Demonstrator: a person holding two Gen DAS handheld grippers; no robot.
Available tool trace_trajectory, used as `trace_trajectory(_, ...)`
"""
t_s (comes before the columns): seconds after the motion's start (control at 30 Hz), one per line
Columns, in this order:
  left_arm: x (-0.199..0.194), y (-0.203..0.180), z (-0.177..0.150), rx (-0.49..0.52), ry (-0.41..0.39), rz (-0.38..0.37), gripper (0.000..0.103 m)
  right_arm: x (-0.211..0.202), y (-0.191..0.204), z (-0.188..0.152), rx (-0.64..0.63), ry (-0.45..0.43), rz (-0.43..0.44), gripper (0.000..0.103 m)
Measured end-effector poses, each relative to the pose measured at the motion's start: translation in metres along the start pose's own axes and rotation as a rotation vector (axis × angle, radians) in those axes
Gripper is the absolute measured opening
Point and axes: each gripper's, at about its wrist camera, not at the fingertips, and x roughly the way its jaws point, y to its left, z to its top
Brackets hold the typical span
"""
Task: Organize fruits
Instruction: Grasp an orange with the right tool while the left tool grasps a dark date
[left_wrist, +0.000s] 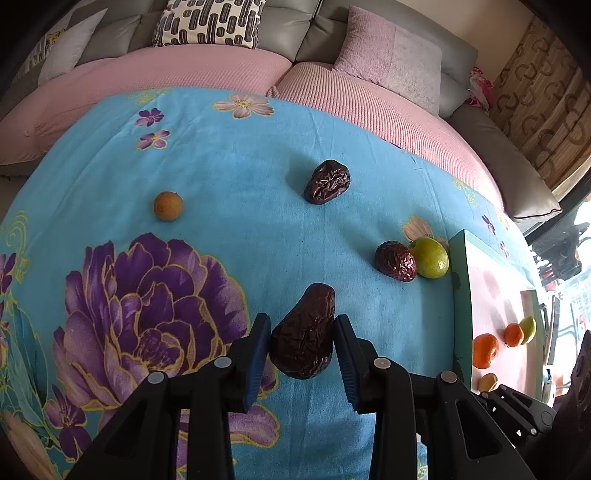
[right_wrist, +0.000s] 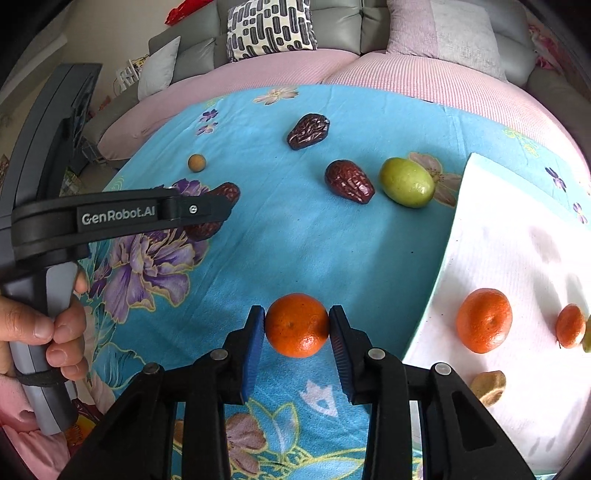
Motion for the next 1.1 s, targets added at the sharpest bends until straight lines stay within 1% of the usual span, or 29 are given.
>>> trace_trajectory(0.13,-0.011,0.0,0.0,-0.004,-0.033,-0.003,0.038,-0.013,-0.018,0.004,0.074,-0.049,-0.035,0.037)
trace_trajectory(0.3,-0.021,-0.006,0.0,-0.006,-0.075,0.003,0.038,-0.031,-0.038,0.008,0.125,-0.104,-0.072,0.037)
trace_trajectory(0.37,-0.024,-0.012,0.0,0.012,-0.091,0.001,0.038,-0.038,-0.046,0.009,0.145,-0.12,-0.103,0.037)
trace_trajectory(0.5,-0.032,-0.034,-0.004,0.081,-0.121,-0.029,0.038,-0.052,-0.07,0.009,0.217,-0.145,-0.141,0.037)
trace_trajectory(0.63,-0.033,-0.061,-0.01,0.165,-0.135,-0.067,0.038,-0.067,-0.096,0.006,0.287,-0.158,-0.22,0.037)
trace_trajectory(0.73,-0.032,-0.086,-0.019,0.241,-0.127,-0.095,0.038,-0.078,-0.119,0.0,0.376,-0.174,-0.269,0.037)
trace_trajectory(0.9,-0.025,-0.124,-0.035,0.358,-0.102,-0.124,0.038,-0.106,-0.153,-0.014,0.47,-0.224,-0.381,0.037)
trace_trajectory(1.0,-0.02,-0.141,-0.044,0.414,-0.083,-0.137,0.038,-0.119,-0.171,-0.024,0.53,-0.236,-0.444,0.037)
trace_trajectory(1.1,-0.018,-0.153,-0.053,0.454,-0.071,-0.144,0.038,-0.129,-0.19,-0.037,0.597,-0.24,-0.475,0.037)
